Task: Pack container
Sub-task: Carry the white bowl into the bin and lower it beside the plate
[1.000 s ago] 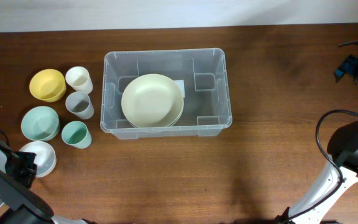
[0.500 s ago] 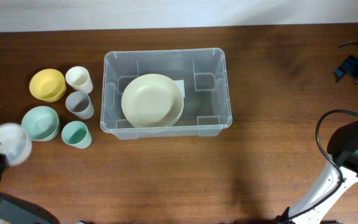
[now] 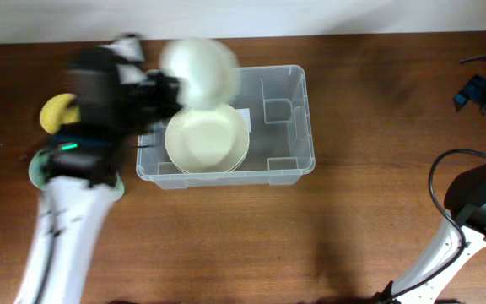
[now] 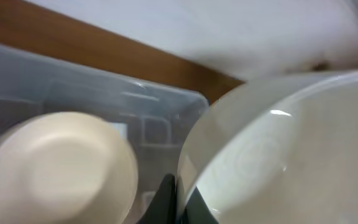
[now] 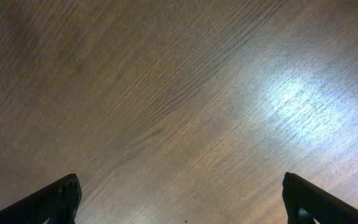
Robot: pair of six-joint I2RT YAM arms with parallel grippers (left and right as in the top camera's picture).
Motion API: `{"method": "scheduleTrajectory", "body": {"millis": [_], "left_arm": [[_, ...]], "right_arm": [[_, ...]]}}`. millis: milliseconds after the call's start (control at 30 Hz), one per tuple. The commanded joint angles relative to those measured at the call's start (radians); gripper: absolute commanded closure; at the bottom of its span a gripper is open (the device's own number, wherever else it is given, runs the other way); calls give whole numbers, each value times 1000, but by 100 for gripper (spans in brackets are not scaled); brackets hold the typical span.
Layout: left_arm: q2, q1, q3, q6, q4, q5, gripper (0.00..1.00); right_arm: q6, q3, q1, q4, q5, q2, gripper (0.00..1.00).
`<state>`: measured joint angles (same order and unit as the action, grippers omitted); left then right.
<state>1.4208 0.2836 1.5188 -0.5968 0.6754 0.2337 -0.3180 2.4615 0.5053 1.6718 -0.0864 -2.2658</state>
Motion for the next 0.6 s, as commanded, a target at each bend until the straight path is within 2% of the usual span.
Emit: {"method": "scheduleTrajectory", "body": {"millis": [0,67,233,567], "left_arm": [[137,155,7,-9,-78,-193,99],[238,209,7,-8,-143,-198,99],[403,247,7,-1,-226,-239,99],[517,244,7,23,-242,-340,99]], "right_arm": [[-8,-3,-1,0,-12,21,1],[-8,-3,-1,0,-12,21,1],[-8,-3,-1,0,-12,21,1],[-8,-3,-1,0,-12,21,1]]}}
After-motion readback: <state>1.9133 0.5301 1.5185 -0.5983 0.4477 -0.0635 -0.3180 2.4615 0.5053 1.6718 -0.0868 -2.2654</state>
